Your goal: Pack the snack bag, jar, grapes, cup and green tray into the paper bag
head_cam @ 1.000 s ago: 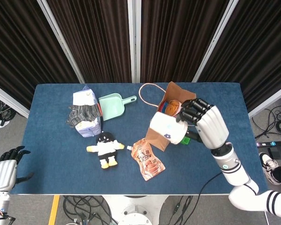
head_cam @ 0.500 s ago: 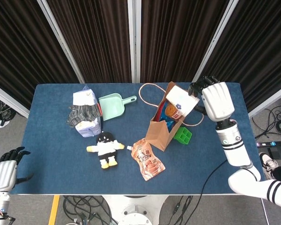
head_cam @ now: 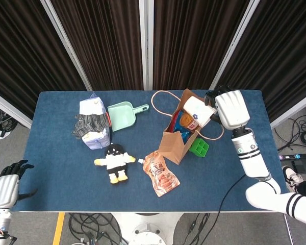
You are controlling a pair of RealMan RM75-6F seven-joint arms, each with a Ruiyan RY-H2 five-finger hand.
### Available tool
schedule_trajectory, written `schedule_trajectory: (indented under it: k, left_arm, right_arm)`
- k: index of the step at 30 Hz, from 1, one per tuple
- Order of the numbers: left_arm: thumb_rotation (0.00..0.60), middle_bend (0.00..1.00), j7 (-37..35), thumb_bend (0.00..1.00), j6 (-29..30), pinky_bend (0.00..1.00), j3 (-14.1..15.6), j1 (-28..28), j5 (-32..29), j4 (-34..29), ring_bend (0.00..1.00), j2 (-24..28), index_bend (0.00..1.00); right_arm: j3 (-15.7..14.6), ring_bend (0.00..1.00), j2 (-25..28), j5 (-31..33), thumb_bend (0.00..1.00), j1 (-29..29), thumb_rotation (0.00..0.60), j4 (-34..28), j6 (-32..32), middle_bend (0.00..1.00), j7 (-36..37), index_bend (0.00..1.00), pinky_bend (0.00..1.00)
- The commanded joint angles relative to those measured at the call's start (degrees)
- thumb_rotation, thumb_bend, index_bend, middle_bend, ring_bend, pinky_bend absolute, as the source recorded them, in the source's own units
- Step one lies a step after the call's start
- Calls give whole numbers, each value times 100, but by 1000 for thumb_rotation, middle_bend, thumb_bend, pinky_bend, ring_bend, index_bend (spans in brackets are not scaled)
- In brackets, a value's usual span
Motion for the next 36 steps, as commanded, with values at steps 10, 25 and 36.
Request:
schedule_trajectory:
  k: [10, 25, 36]
  left_arm:
    - [600, 292, 4, 115, -38, 216, -1, -4, -36, 3, 212, -6, 369]
    - [600, 292, -81, 115, -80, 216, 2, -14, -36, 97, 213, -54, 369]
    - [600, 291, -5, 115, -95, 216, -8, -41, -35, 14, 213, -21, 369]
  right_arm:
    - [50, 371, -465, 100, 319, 297, 600, 485, -115, 633, 32, 718, 408]
    - [-311, 356, -527, -334, 318, -104, 600, 662, 375, 622, 443, 704, 391]
    - [-516, 81, -96, 61, 310, -167, 600, 182, -319, 290, 24, 123, 160]
